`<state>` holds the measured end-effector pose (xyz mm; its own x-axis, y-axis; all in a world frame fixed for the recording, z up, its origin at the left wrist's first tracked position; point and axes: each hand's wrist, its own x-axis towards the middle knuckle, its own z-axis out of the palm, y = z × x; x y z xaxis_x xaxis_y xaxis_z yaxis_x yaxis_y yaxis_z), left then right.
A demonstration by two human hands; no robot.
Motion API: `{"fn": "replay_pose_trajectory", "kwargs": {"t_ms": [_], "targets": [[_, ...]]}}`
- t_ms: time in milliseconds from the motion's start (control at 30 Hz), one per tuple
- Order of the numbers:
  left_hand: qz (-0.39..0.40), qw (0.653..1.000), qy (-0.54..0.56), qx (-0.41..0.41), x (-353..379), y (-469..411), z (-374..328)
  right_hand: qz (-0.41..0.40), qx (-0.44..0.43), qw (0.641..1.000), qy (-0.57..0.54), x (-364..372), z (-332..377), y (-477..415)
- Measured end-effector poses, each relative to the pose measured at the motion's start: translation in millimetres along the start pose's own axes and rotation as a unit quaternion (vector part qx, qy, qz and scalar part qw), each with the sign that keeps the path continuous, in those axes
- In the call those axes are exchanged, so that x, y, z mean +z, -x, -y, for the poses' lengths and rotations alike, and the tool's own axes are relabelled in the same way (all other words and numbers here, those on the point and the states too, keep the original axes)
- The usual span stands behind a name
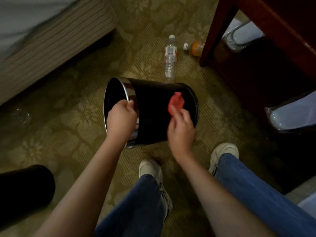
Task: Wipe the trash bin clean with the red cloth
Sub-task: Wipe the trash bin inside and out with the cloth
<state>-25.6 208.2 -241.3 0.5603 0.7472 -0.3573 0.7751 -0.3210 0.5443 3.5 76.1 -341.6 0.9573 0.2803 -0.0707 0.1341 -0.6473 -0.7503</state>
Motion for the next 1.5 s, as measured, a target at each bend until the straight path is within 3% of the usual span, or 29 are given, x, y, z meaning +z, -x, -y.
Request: {"fn": "replay_pose_trajectory", "kwargs": {"t_ms": [100,233,400,467,633,800,933,1200,1500], "targets": [[-0.016,1.0,-0.003,-0.02,-5.5,-3.5,8.9,0.011,-0.127,0.992,-0.007,13.0,50.4,16.6],[-0.001,0.999,0.005,-0.032,-12.3,-5.4,18.2,0.03,-0.193,0.981,0.011,18.6,68.6,17.1],[0.023,0.997,0.045,-0.06,-19.8,2.9,23.8,0.016,0.018,1.0,0.015,3.1,-15.3,-29.2],[0.034,0.996,0.057,-0.057,-19.9,3.7,20.2,0.03,0.056,0.997,0.035,-5.1,-31.7,-38.1],[0.013,0.993,0.104,-0.049,-17.1,0.8,14.2,0.043,0.066,0.995,0.068,-8.3,-28.2,-42.6],[-0.02,0.999,0.044,0.0,-18.9,11.2,22.1,0.059,0.048,0.993,0.087,-4.0,-24.6,-54.8],[0.022,0.999,-0.046,0.005,-18.8,19.6,45.8,0.066,0.043,0.994,0.076,-0.7,-18.6,-60.0],[0.064,0.996,-0.038,-0.044,-17.2,21.5,59.0,0.075,0.048,0.993,0.083,0.5,-9.6,-57.5],[0.094,0.995,-0.009,-0.024,-17.0,29.5,56.7,0.103,0.085,0.99,0.048,-23.5,-6.6,-59.0]]}}
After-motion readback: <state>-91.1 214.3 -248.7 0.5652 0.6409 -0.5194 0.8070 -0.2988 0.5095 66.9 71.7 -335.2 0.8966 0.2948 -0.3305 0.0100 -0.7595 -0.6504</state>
